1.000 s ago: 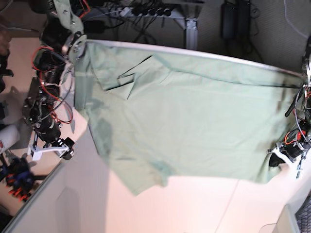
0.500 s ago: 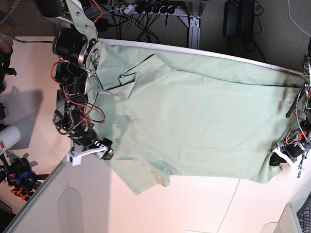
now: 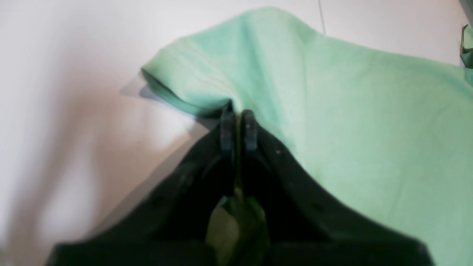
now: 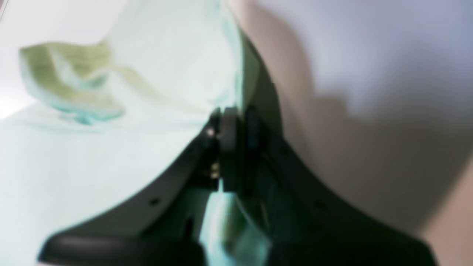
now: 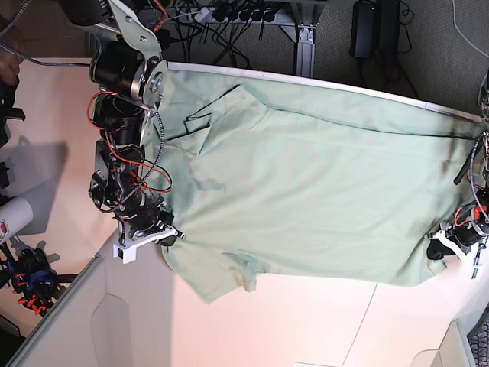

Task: Fold the T-shirt properly
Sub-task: 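Fold the grasped side over onto the first fold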

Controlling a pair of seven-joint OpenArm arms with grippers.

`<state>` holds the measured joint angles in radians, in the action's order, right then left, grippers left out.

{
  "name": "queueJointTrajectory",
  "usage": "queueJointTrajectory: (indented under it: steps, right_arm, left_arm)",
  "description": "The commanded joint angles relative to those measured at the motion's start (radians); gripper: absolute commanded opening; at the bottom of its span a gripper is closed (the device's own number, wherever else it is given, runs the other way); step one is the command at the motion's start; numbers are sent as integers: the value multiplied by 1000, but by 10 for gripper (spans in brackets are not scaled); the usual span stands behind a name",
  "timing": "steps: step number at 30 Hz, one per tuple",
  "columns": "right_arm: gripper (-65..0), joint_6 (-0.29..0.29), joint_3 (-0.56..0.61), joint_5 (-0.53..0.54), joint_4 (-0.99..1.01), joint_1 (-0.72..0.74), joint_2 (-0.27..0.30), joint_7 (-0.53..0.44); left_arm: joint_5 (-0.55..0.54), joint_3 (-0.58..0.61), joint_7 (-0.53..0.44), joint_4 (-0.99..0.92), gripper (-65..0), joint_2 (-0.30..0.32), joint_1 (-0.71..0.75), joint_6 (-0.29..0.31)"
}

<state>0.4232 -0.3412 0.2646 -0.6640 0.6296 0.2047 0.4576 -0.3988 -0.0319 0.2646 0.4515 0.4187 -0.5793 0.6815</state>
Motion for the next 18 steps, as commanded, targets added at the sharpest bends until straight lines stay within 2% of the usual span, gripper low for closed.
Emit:
queueJointTrajectory:
  steps: [1,4,8,14,18]
  right_arm:
    - [-650,6,0,12,-31,37,11,-15]
    - [-650,27,0,14,-72,34,12,10]
    - [-650,31,1,78,-199,-39,12,42]
    - [-650,31,1,145,-443,-217,11,48]
    - [-650,31,1,148,-611,-327,11,48]
  left_arm:
    - [6,0,4,6,-650,17,-19,17]
    - [-5,-1,-3,19,-650,23,-19,17]
    - [-39,-1,3,55,-650,51,-17,17]
    - [-130,-1,130,163,-650,90,1,17]
    - [-223,-1,232,309,-650,127,79,17]
